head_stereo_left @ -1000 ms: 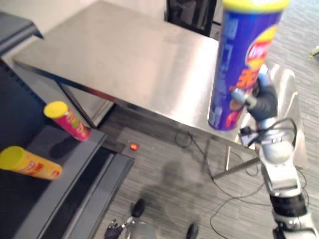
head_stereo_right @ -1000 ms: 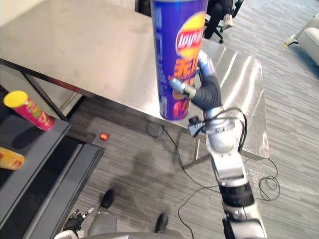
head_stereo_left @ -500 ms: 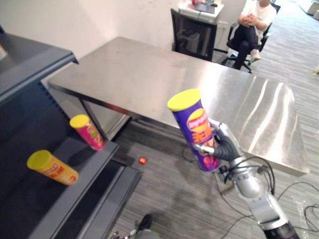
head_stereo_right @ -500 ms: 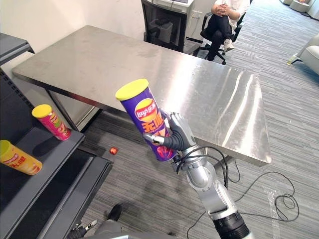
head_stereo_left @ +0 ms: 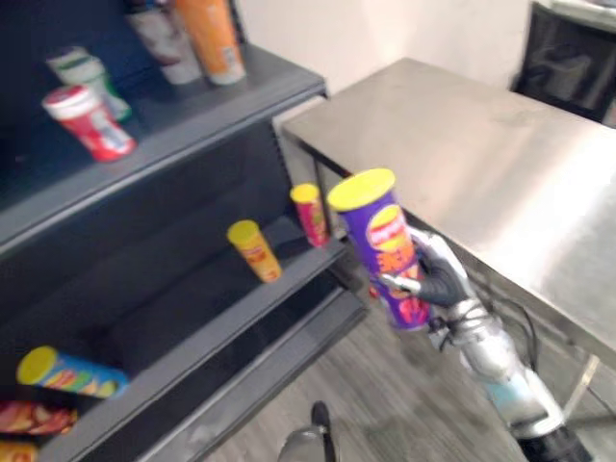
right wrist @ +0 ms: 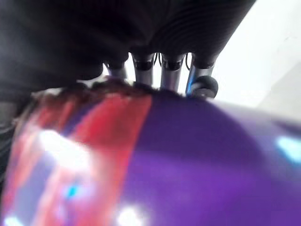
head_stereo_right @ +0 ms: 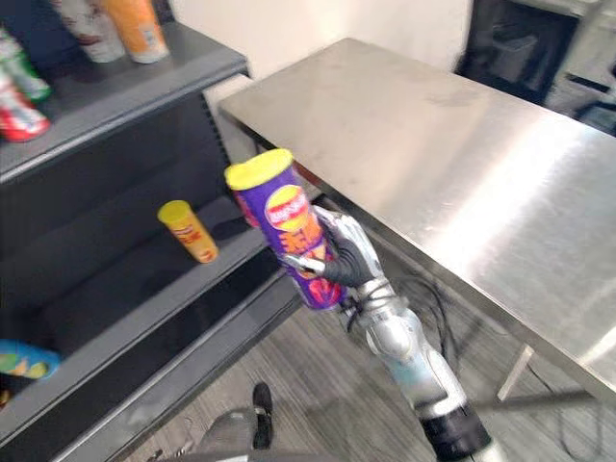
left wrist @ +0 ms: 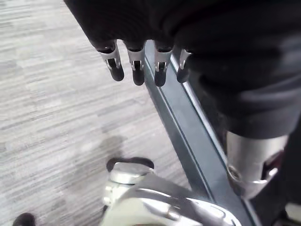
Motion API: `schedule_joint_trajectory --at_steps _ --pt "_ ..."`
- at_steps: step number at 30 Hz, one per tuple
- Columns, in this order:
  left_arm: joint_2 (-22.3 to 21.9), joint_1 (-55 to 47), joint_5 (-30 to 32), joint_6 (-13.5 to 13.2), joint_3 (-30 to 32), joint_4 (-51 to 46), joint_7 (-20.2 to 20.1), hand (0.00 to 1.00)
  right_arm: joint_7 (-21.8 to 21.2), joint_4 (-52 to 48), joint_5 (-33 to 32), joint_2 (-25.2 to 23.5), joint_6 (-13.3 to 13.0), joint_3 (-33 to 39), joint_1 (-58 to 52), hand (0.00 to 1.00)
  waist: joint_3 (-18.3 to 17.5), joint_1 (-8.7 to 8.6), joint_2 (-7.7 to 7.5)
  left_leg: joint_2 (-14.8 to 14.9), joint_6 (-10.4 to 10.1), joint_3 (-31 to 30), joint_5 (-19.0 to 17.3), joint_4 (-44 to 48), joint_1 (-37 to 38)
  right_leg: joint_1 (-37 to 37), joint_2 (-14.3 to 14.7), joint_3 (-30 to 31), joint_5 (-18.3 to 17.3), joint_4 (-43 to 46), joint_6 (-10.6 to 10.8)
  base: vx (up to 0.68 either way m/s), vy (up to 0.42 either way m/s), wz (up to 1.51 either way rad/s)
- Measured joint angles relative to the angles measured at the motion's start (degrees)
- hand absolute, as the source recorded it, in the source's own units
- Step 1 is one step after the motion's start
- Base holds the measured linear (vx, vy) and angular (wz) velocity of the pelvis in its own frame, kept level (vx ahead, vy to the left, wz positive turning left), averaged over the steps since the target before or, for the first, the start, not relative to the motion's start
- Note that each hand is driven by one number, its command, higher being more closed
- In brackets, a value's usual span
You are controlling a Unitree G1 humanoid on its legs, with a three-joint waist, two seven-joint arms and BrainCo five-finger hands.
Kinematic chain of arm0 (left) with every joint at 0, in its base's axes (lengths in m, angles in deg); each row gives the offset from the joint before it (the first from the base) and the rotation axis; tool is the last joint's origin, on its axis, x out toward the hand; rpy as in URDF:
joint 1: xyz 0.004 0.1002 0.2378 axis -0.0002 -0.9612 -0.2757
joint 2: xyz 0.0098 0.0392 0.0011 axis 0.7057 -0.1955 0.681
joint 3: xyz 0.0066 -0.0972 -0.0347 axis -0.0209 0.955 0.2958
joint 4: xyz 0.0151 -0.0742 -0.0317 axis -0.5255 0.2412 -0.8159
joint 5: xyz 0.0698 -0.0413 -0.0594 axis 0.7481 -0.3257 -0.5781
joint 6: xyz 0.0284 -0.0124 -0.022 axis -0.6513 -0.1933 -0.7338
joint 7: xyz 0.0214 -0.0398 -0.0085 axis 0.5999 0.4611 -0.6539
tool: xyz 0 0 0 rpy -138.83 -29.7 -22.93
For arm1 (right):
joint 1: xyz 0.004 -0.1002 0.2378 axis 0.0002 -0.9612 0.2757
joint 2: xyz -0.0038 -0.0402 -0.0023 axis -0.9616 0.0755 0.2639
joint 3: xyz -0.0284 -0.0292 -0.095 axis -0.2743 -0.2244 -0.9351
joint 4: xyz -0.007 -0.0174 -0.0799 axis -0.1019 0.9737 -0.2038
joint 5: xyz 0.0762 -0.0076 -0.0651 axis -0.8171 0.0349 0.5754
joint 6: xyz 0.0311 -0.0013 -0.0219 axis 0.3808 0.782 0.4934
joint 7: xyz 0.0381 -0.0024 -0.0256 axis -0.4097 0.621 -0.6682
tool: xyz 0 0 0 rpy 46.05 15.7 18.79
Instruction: Put the gum and the chips on the shelf.
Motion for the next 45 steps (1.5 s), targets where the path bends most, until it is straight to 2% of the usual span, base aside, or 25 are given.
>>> schedule_joint_trajectory --at_steps 1,2,3,4,6,11,17,19,20,22,23,24,25,26,27,28,29,30,32,34,36,38,39,43,45 --pt "0.29 0.14 -0.68 -0.27 0.2 -0.35 0.11 0.0 -0.05 -0.03 -0.54 -0.6 0.08 0.48 -0.97 1.0 -0.15 -0.29 -0.27 -0.85 -0.48 -0.74 2.38 -2.26 -0.06 0.31 0.47 -0.03 -0.82 -1.25 -0.55 -0.06 0.056 1.51" --pt "0.29 0.28 -1.28 -0.25 1.59 -0.42 0.57 0.0 -0.35 -0.09 -1.58 -1.56 0.14 0.58 -2.81 1.0 -0.31 -0.14 -0.85 -1.84 -2.03 -2.16 5.83 -7.35 0.22 1.0 1.36 -2.5 -0.1 -3.57 0.83 -0.09 0.059 0.96" --pt "-0.31 -0.18 -1.51 0.0 3.13 0.08 0.83 0.0 -1.12 -0.15 -2.15 -2.54 0.15 0.55 -4.78 1.0 -0.35 0.61 -0.62 -1.43 -2.3 -1.06 2.46 -9.61 1.36 1.76 2.94 -4.49 0.64 -4.44 2.28 -0.07 0.058 0.73" --pt "-0.86 -0.67 -1.85 0.24 3.53 0.07 1.01 0.0 -1.59 -0.19 -2.66 -2.78 0.14 0.34 -5.81 1.0 -0.32 0.76 -0.11 -0.84 -4.94 0.76 -1.89 -9.98 2.31 2.55 4.06 -5.13 0.56 -4.43 2.71 -0.02 0.074 0.69" --pt "-0.62 -2.02 -2.4 0.2 5.78 -0.1 1.46 0.0 -2.59 -1.12 -4.98 -5.09 0.22 -1.05 -9.97 1.0 -0.64 0.97 -2.8 -1.52 -5.9 2.01 -0.47 -10.81 2.28 3.4 3.82 -6.65 0.66 -4.4 4.06 0.03 0.051 0.54" --pt "-1.08 -2.36 -2.69 0.23 6.19 -0.08 1.96 0.0 -3.26 -2.53 -6.26 -9.05 0.13 -1.92 -11.37 1.0 -0.9 0.6 -3.46 -3.23 -5.78 0.68 -0.17 -11.23 0.82 3.15 3.58 -7.88 0.96 -5.86 4.32 0.04 0.049 0.18" --pt "0.9 -0.45 1.27 0.52 2.81 2.2 2.89 0.0 -1.48 -2.09 -4.89 -9.37 0.64 -4.46 -10.52 1.0 -0.47 -0.18 -4.36 -4.03 -3.97 0.98 0.51 -11.18 -0.05 2.83 2.88 -8.15 2.48 -5.72 5.42 0.04 0.017 0.07" --pt "2.87 1.12 3.38 1.2 -1.19 3.12 2.86 0.0 -1.48 -1.25 -3.92 -10.64 1.07 -5.11 -9.11 1.0 0.51 -0.96 -4.53 -3.78 -3.73 1.38 -3.14 -7.72 -0.21 1.78 0.04 -5.72 2.66 0.81 5.13 0.02 0.049 -0.11" --pt "3.26 1.51 3.5 1.24 -2.27 3.21 2.85 0.0 -1.46 -0.76 -3.99 -11.06 1.1 -5.12 -9.28 1.0 0.53 -1.17 -4.41 -3.6 -3.73 1.18 -3.94 -6.84 -0.17 1.12 -1.0 -5.06 3.01 3.84 4.56 0.07 0.11 0.1" --pt "3.99 3.05 3.53 1.03 -4.12 3.01 2.86 0.0 -1.51 0.02 -4.39 -11.29 1.87 -5.05 -9.47 1.0 1.03 -2.13 -3.2 -2.53 -3.55 -0.3 -5.84 -4.43 0.2 -1.94 -3.63 -0.41 6.87 14.94 -1.53 0.11 0.16 0.23" --pt "4.22 4.21 3.29 1.03 -4.63 2.32 2.8 0.0 -1.52 0.0 -4.38 -11.43 2.42 -4.99 -9.87 1.0 1.91 -2.55 -2.69 -2.17 -3.43 -1.66 -6.6 -3.79 1.3 -5.11 -4.37 5.66 11.93 22.2 -9.09 0.14 0.172 0.56" --pt "4.67 4.4 2.62 0.96 -5.84 0.72 2.84 0.0 -1.58 0.02 -4.32 -11.45 2.71 -4.58 -11.16 1.0 2.32 -3.22 -2.27 -2.21 -3.88 -3.88 -7.13 -4.26 2.32 -8.4 -2.98 13.61 16.07 27.27 -11.42 0.16 0.149 0.73" --pt "4.71 4.58 2.63 0.79 -6.58 -0.15 2.82 0.0 -1.6 0.01 -4.32 -11.79 2.72 -4.68 -11.91 1.0 2.39 -3.83 -2.39 -2.02 -4.01 -5.64 -7.29 -5.22 3.02 -9.55 -0.89 17.54 14.35 28.83 -10.34 0.17 0.06 1.18" --pt "5.0 6.07 2.63 0.44 -6.89 -0.17 2.8 0.0 -1.74 0.05 -4.31 -12.73 2.76 -4.72 -13.2 1.0 2.41 -5.15 -2.37 -2.26 -4.64 -8.04 -7.88 -8.15 4.35 -11.74 4.98 23.99 9.08 29.38 -8.19 0.23 0.025 1.44" --pt "5.89 7.86 2.65 0.21 -6.32 0.63 2.62 0.0 -1.87 -0.13 -4.32 -14.92 2.7 -5.02 -14.76 1.0 2.73 -6.65 -4.35 -4.99 -3.28 -7.3 -10.33 -4.63 4.24 -14.25 6.7 28.16 7.9 27.85 -8.09 0.26 0.007 1.47" --pt "6.12 8.78 2.63 0.22 -5.73 0.65 2.55 0.0 -1.96 -1.14 -4.36 -15.28 2.58 -5.07 -15.45 1.0 3.53 -7.02 -5.08 -4.67 -0.77 -6.74 -12.31 4.56 2.57 -15.4 6.31 29.41 5.26 29.46 -6.34 0.29 -0.014 1.17" --pt "5.81 9.08 2.61 0.34 -4.91 1.33 2.73 0.0 -2.11 -0.78 -4.38 -15.56 2.2 -5.72 -15.73 1.0 4.7 -6.9 -4.93 -6.78 -3.62 -9.8 -18.21 7.8 3.14 -16.77 6.25 32.28 0.51 29.38 -4.81 0.23 -0.056 0.97" --pt "4.91 9.08 2.63 0.0 -4.97 1.4 2.74 0.0 -2.7 -0.34 -4.37 -15.26 2.8 -5.91 -16.75 1.0 4.83 -7.21 -4.04 -7.59 -3.3 -11.7 -18.51 8.27 3.4 -18.07 7.37 34.47 -2.31 24.6 -4.7 0.19 -0.053 0.86" --pt "4.43 8.89 2.65 -0.14 -5.1 1.89 2.65 0.0 -2.82 0.39 -4.42 -14.85 2.93 -6.7 -17.71 1.0 5.2 -7.14 -1.74 -7.47 -3.22 -14.96 -18.56 8.12 3.64 -19.09 9.25 37.84 -1.58 14.76 -3.43 0.14 -0.032 0.9" --pt "4.69 8.49 2.7 0.09 -4.85 3.42 2.54 0.0 -3.4 0.78 -4.37 -15.18 2.92 -7.25 -17.7 1.0 5.14 -7.17 -1.82 -8.03 -3.83 -17.95 -18.18 7.2 4.0 -19.24 9.76 42.81 0.76 5.6 0.36 0.14 -0.104 0.98" --pt "4.9 7.69 2.78 0.24 -4.29 5.26 2.53 0.0 -3.64 0.78 -4.26 -15.46 2.97 -7.45 -17.8 1.0 4.44 -6.84 -3.17 -9.42 -4.64 -21.47 -18.19 6.62 4.78 -18.02 8.46 44.6 3.18 1.32 3.67 0.19 -0.234 1.01" --pt "5.01 5.58 2.79 0.24 -2.86 5.43 2.5 0.0 -3.87 0.75 -4.42 -15.43 2.73 -9.36 -17.57 1.0 3.22 -6.57 -5.14 -10.74 -6.84 -24.62 -17.5 4.33 6.44 -15.47 7.18 42.92 4.97 -0.85 2.75 0.21 -0.295 0.94" --pt "4.99 5.62 2.78 0.26 -2.41 5.48 2.5 0.0 -3.96 0.76 -4.44 -15.3 2.66 -9.56 -17.32 1.0 3.26 -6.62 -4.74 -10.57 -7.34 -26.05 -17.48 4.08 6.4 -14.73 7.33 41.76 6.09 -1.19 2.97 0.18 -0.306 1.09" --pt "1.99 5.79 2.57 0.26 0.82 5.54 2.22 0.0 -3.96 0.7 -6.37 -11.99 2.68 -8.35 -15.8 1.0 0.38 -6.43 -0.24 -4.42 -10.77 -26.93 -12.54 -3.35 5.2 -13.2 10.23 31.49 6.16 -4.37 0.33 0.15 -0.286 1.0" --pt "1.05 5.73 2.57 0.27 1.89 5.5 2.27 0.0 -3.96 0.99 -7.07 -10.76 2.7 -6.8 -15.08 1.0 0.45 -5.7 0.64 -3.45 -11.57 -26.86 -9.68 -6.57 7.04 -11.77 10.97 29.61 5.63 -4.48 -0.58 0.15 -0.175 0.63"
